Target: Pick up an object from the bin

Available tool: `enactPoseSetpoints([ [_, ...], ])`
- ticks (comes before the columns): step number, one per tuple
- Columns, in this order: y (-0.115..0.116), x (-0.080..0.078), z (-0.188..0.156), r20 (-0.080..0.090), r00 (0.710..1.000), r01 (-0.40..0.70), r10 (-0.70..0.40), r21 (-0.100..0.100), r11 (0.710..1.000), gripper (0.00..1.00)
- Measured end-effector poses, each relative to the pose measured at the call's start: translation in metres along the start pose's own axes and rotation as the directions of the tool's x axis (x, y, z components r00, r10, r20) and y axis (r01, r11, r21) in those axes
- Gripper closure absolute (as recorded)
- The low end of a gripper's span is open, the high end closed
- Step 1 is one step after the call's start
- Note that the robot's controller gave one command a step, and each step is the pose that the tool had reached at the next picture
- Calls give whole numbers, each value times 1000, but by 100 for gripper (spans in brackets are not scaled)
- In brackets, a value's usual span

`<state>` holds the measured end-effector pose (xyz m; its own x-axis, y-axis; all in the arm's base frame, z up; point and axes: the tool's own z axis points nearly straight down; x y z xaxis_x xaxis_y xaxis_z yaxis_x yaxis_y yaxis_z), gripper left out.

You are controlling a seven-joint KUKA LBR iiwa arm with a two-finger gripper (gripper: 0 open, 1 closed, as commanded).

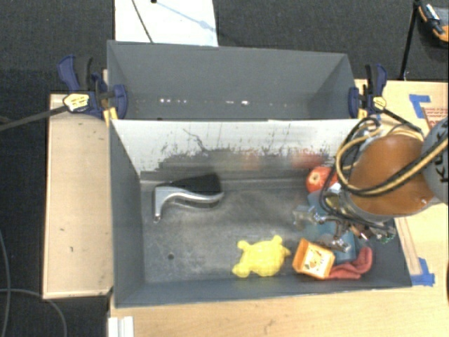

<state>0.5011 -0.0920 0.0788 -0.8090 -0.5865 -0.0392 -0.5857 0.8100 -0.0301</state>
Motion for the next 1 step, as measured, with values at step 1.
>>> enactPoseSetpoints([
  [1,13,2,3,-25,998,63,-63,-17,998,0],
])
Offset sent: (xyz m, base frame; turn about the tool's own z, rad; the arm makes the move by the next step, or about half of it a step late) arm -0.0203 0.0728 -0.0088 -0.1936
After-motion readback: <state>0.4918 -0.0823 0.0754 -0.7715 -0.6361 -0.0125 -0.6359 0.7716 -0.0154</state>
